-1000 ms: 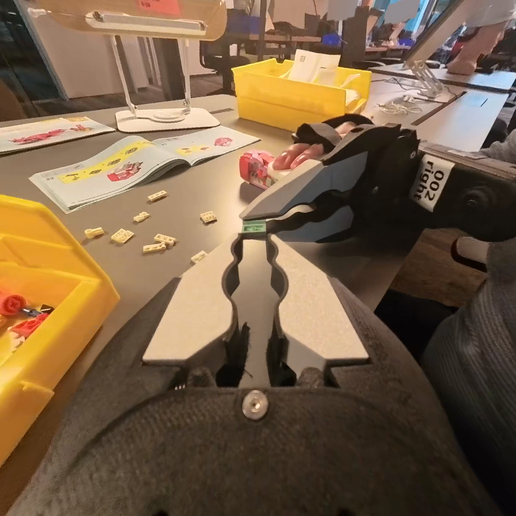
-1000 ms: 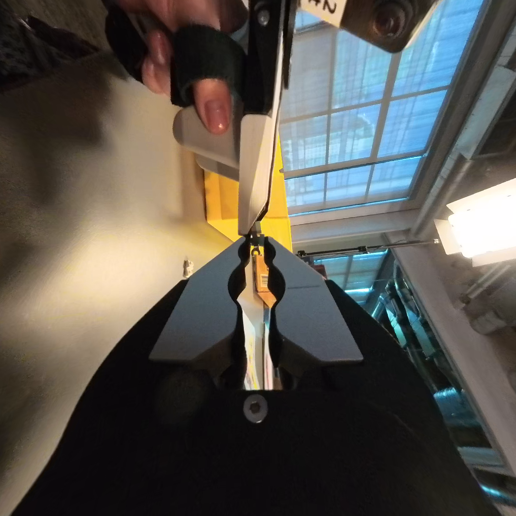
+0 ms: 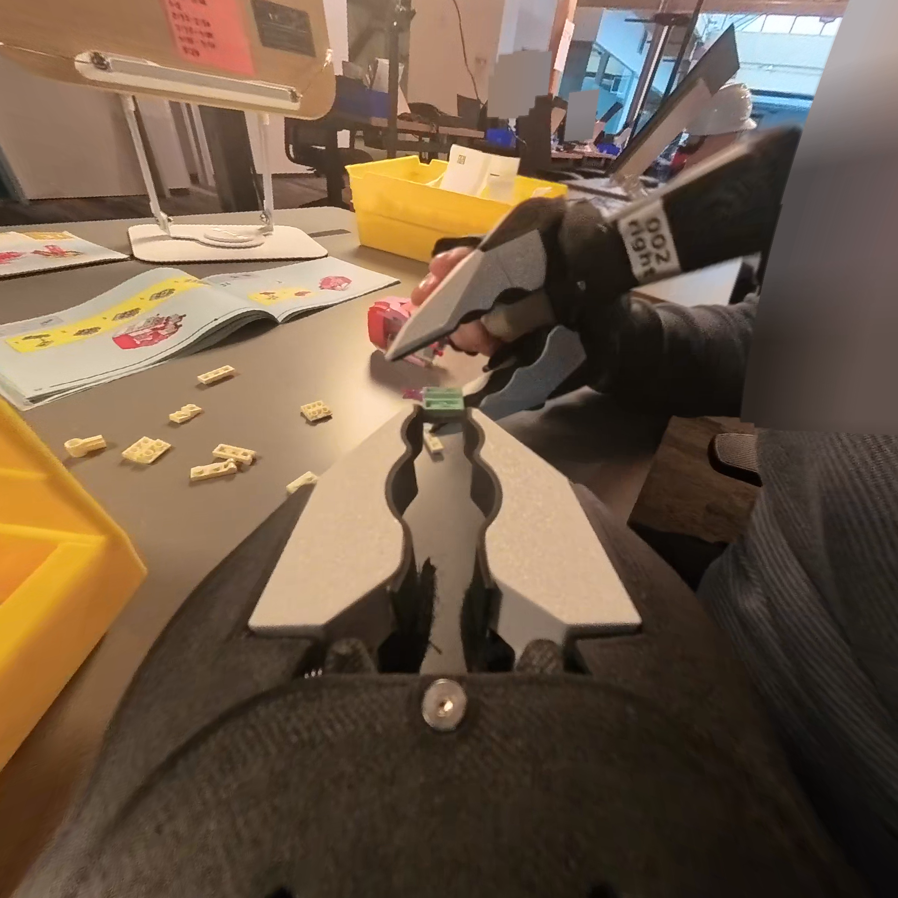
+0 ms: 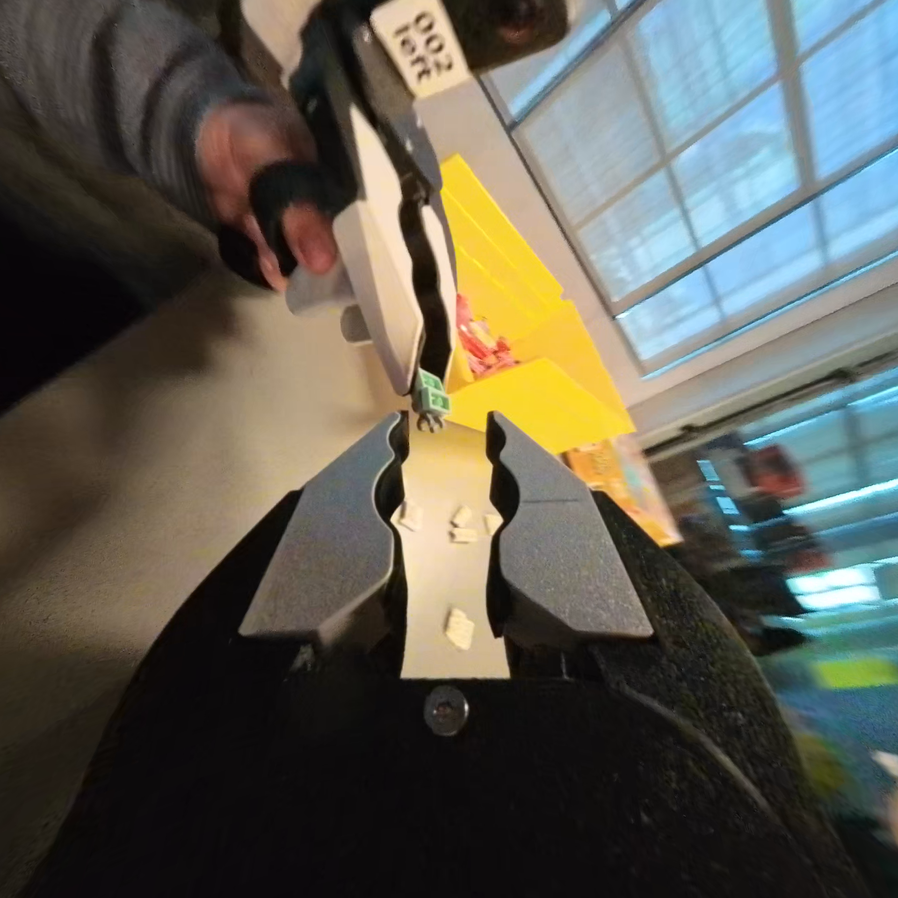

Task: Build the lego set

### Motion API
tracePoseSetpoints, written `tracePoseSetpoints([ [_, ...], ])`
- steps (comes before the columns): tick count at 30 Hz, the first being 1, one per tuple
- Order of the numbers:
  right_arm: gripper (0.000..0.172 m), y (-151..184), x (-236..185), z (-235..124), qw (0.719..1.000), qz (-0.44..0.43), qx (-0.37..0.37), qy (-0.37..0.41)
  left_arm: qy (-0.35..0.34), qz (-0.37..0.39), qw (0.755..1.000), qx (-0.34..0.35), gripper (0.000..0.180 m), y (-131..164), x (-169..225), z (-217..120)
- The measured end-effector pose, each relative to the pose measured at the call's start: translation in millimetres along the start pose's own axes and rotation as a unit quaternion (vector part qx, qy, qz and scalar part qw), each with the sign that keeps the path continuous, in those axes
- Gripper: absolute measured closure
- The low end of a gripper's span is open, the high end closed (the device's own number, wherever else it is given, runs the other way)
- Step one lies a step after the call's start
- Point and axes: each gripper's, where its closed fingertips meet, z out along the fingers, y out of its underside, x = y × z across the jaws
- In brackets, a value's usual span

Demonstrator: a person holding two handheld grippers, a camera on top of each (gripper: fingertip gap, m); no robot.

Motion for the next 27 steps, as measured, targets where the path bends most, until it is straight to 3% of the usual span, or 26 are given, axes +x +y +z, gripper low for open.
tracePoseSetpoints([
  [3,0.143,-12.6,-2.2,-10.3,0.983,0.152,0.061,-0.078,0.024,0.003,1.0,0.016,0.166,-3.8,6.2,-3.3],
  [6,0.144,-29.0,-0.1,-23.1,0.923,0.32,0.124,-0.173,0.049,0.022,0.998,0.027,0.165,-6.1,15.4,-5.0],
  [8,0.143,-33.3,-1.3,-28.1,0.886,0.384,0.139,-0.221,0.053,0.034,0.998,0.021,0.165,-4.6,18.5,-3.0],
  [10,0.147,-31.6,-3.3,-29.2,0.878,0.395,0.137,-0.233,0.056,0.042,0.997,0.018,0.165,-3.8,21.3,-0.5],
  [27,0.157,-26.0,-18.4,-26.9,0.902,0.342,0.102,-0.242,0.067,0.051,0.996,0.007,0.165,-0.9,26.8,4.3],
])
